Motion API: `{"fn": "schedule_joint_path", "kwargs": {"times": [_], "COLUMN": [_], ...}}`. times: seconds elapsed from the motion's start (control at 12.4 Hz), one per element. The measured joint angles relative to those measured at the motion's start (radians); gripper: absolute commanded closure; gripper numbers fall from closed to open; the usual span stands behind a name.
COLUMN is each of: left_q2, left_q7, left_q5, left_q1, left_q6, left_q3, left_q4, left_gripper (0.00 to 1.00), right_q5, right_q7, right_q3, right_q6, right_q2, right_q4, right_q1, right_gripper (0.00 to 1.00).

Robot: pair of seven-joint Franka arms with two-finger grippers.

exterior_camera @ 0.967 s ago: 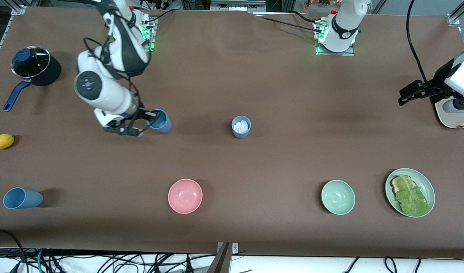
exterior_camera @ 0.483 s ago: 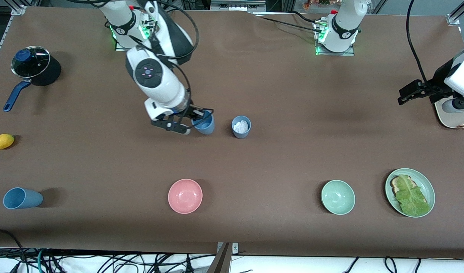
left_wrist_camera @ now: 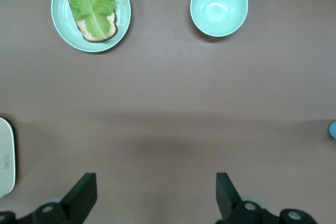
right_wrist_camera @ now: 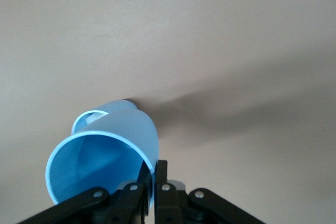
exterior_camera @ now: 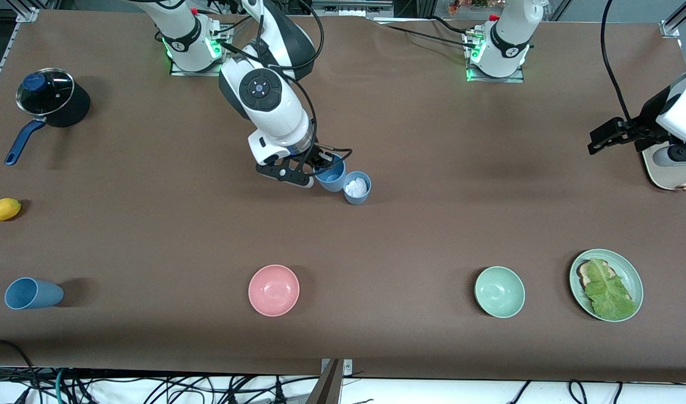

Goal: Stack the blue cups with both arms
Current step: 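Lift the blue cup with the right gripper over the tissue cup, then lower the blue cup into the tissue cup and open the right gripper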

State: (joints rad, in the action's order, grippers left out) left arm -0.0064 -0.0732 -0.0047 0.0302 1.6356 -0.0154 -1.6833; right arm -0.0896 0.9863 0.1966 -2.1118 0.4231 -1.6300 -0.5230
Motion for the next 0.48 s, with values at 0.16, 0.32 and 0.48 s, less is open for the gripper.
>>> {"fn": "schedule_joint_path", "kwargs": {"times": [0.16,0.32,0.48], "left_q2": [0.0,0.0,0.0], "left_q7": [0.0,0.0,0.0], "left_q5": [0.0,0.0,0.0], "left_q1": [0.0,0.0,0.0], "left_q6": [0.0,0.0,-0.001], "left_q3": [0.0,0.0,0.0], "left_q4": [0.0,0.0,0.0], "left_gripper": [0.0,0.0,0.0], "right_q5": [0.0,0.0,0.0], "right_q7": [0.002,0.022,0.039], "right_q3": [0.0,0.001,0.001], "right_q6": [0.013,0.015,0.015], "right_q2": [0.0,0.011,0.052], "right_q4": [0.022,0.033,0.069], "right_q1": [-0.006,-0.024,-0.052], "right_gripper": [1.0,1.0,1.0]}}
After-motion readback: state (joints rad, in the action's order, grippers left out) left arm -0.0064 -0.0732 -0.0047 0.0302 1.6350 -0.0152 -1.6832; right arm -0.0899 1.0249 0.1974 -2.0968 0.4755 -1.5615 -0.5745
